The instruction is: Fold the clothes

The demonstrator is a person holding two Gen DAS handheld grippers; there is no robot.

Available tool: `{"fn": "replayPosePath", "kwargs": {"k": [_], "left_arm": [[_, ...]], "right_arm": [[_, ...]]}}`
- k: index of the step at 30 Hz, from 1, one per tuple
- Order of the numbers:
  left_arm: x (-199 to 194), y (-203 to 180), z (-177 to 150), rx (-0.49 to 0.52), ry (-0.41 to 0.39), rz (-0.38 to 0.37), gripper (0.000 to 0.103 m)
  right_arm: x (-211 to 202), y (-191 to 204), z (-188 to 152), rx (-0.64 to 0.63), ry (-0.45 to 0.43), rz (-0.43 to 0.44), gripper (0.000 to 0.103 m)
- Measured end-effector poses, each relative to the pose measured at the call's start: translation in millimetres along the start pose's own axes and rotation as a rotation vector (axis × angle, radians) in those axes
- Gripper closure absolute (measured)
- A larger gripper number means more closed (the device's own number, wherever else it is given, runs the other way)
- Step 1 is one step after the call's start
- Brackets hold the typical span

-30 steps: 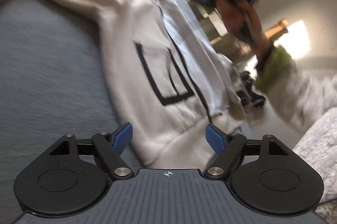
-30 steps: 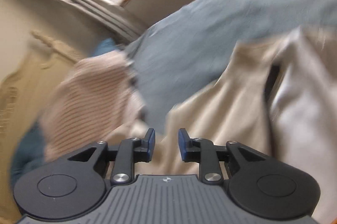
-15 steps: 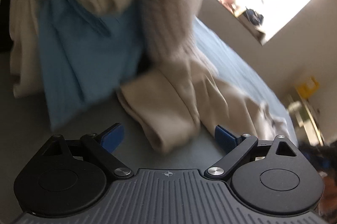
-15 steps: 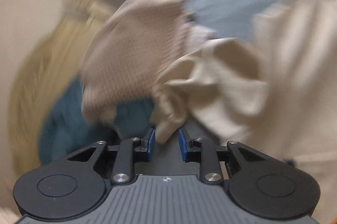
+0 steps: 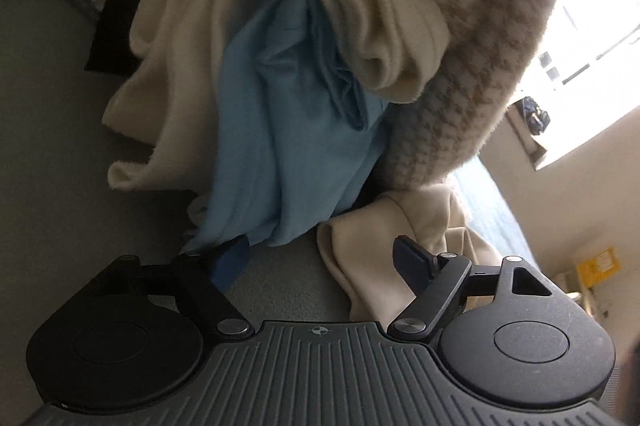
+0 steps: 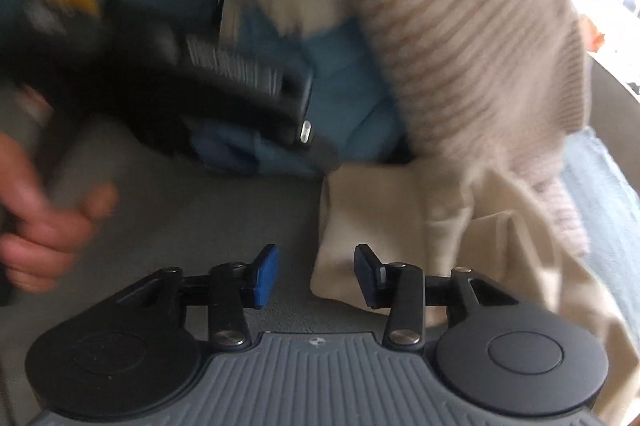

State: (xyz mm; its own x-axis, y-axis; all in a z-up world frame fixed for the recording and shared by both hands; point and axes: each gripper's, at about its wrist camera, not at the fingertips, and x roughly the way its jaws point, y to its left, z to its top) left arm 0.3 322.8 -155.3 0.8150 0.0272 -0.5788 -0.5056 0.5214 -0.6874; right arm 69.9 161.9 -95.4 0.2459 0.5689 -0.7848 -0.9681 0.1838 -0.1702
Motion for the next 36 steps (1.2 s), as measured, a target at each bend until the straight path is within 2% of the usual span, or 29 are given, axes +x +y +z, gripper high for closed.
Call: {"fn": "replayPosePath", "kwargs": {"k": [1, 2, 3, 4, 5, 6, 9, 10, 15, 23, 34, 35, 36], "left_arm": [[0.6, 1.5, -0.1, -0.018, 0.004, -0.014, 0.023], [1.2, 3.0, -0.3, -0.036, 0.009, -0.027, 0.021], [1.0, 5.0, -0.4, -0.054, 0.013, -0.048, 0.016], [0.2, 7.3, -0.6, -0.073, 0.019, -0.074, 0.012], [-0.1, 8.6, -1.7, -0.084, 0.024, -0.095, 0.005], [0.0, 8.8, -3.6, -0.089, 0.028, -0.11, 0.003], [1.3, 10.1, -9.4, -0.117, 0.047, -0.158, 0.003], [3.4, 11.3, -11.5, -0.144, 0.06, -0.18, 0.003], [11.9, 17.5, -20.9, -0.268, 0.094, -0.272, 0.0], [23.0, 11.6, -24.3, -0.291, 0.109, -0.251, 0.0], [38.4, 5.9, -38.5, -0.38, 0.156, -0.315, 0.001], [40.9, 4.2, -39.1, -0.386, 0.153, -0.315, 0.002], [44.4, 2.1, -39.6, -0.392, 0.157, -0.323, 0.01]], "right_arm": [[11.5, 3.1, -1.3, -0.019, 0.03, -0.014, 0.058], [9.7, -1.8, -3.0, 0.019, 0.023, -0.007, 0.059], [7.6, -6.7, -4.7, 0.059, 0.015, -0.001, 0.068], [5.6, -11.7, -6.4, 0.099, 0.007, 0.006, 0.083], [3.5, -16.7, -8.2, 0.139, -0.001, 0.013, 0.085], [1.4, -21.7, -9.9, 0.179, -0.009, 0.02, 0.089], [-4.8, -36.6, -15.1, 0.299, -0.033, 0.04, 0.093], [-6.8, -41.6, -16.8, 0.339, -0.041, 0.046, 0.097], [-23.3, -52.9, -24.1, 0.424, -0.077, 0.076, 0.097], [-52.1, -65.5, -35.0, 0.513, -0.134, 0.121, 0.097], [-62.8, -63.3, -35.8, 0.572, -0.142, 0.173, 0.097], [-63.5, -62.3, -35.6, 0.574, -0.142, 0.178, 0.097], [-65.1, -59.2, -35.1, 0.563, -0.144, 0.18, 0.097]]}}
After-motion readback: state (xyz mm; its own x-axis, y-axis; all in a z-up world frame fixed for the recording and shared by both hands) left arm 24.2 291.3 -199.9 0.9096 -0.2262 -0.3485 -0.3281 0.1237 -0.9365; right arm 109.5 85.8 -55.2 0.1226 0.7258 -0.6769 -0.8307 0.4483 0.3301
